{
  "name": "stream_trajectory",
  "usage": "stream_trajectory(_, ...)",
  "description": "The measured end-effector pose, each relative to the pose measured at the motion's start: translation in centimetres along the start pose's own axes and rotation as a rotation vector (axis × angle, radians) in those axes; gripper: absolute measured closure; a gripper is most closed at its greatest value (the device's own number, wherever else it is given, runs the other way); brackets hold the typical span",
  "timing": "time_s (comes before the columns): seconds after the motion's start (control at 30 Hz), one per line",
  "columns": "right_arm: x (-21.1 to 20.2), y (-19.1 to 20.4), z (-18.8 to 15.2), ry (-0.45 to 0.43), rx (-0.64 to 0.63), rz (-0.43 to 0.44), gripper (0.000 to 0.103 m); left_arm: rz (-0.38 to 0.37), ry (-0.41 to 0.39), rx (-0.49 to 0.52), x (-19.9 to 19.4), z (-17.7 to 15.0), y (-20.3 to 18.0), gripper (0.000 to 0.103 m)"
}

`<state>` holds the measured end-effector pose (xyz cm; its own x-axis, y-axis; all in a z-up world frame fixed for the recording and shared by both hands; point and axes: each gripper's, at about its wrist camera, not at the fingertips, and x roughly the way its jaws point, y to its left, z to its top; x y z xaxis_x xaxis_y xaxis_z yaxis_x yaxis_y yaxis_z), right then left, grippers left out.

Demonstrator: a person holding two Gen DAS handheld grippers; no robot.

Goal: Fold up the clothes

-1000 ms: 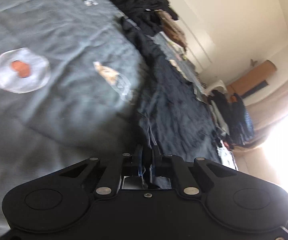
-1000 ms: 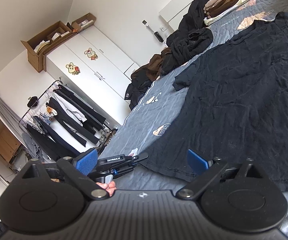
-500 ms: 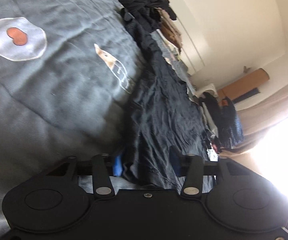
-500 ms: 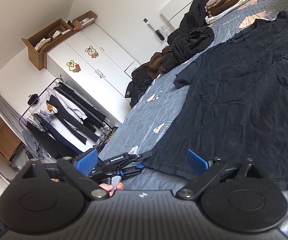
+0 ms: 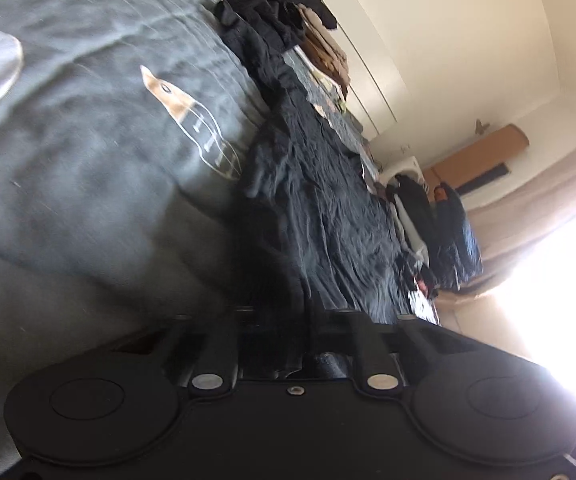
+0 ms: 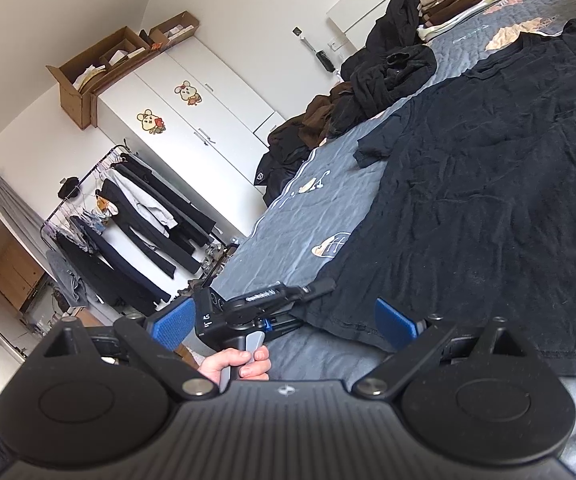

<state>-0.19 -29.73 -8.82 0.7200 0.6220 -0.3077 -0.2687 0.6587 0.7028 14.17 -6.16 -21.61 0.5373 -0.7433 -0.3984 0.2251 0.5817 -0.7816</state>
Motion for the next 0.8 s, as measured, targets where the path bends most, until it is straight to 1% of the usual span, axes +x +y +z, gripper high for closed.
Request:
stream_trajectory(0.13, -0.2, -0.1, 0.1, -0.004, 0.003, -0.003, 0.007, -0.001, -0.020, 0.017, -1.6, 0.3, 0.0, 0.092)
stream_trajectory(0.2, -0.2, -0.1, 0.1, -0.005, 0.002, -0.001, 0.007, 0.023, -0.023, 0.015, -2.3, 0.6, 0.5, 0.095)
stream_trajectory(0.3, -0.3, -0.1, 0.1, -0.007, -0.002, 0.002, 0.007, 0.072, -0.014, -0.001, -2.8, 1.1, 1.6, 0.096)
stream_trajectory(0.4, -0.5, -0.2, 0.2, -0.012, 0.001, 0.000, 0.007, 0.084, -0.006, 0.020, -3.0, 0.8, 1.8, 0.097)
stream_trajectory(0.47, -0.7, -0.3, 0.2, -0.017, 0.004, -0.003, 0.007, 0.079, -0.008, 0.022, -3.2, 0.7, 1.9, 0.099)
stream_trajectory(0.7, -0.7, -0.2, 0.2, -0.016, 0.002, -0.006, 0.007, 0.086, -0.046, 0.102, -3.7, 1.1, 0.2, 0.100)
stream_trajectory(0.8, -0.9, -0.2, 0.3, -0.020, 0.002, -0.006, 0.007, 0.092, -0.030, 0.132, -3.5, 1.1, -0.4, 0.100)
